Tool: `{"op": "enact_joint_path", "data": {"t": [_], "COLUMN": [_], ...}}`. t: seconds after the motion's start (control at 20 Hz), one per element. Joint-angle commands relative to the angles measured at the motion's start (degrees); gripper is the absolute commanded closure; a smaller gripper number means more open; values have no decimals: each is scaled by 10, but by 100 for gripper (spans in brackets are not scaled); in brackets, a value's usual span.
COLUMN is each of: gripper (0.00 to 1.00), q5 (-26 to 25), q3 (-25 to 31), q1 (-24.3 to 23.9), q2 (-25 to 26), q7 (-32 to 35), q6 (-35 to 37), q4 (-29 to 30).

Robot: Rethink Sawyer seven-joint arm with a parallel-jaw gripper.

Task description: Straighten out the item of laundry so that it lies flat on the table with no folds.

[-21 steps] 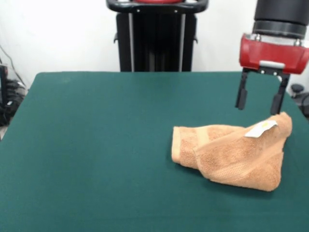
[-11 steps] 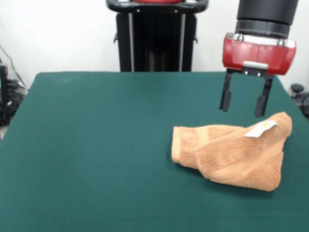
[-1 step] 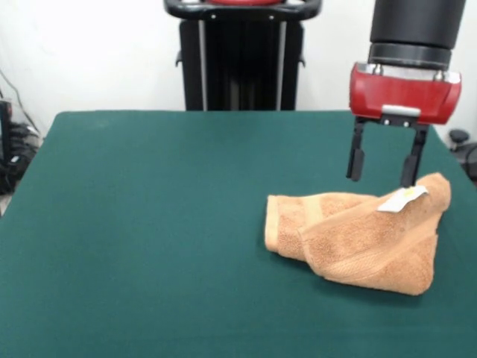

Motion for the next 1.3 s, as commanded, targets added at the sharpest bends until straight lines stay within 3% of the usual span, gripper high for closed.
{"op": "enact_joint_path", "data": {"t": [0.05,0.6,1.3], "gripper": [0,0,0], "q5": [-40,-84,-119], "q3": [108,169,195], "q1": [-36,-96,-120], "q2": [34,19,15], "q7": [-63,-108,-92], "q6": [14,71,87], "q4": [81,88,87]}}
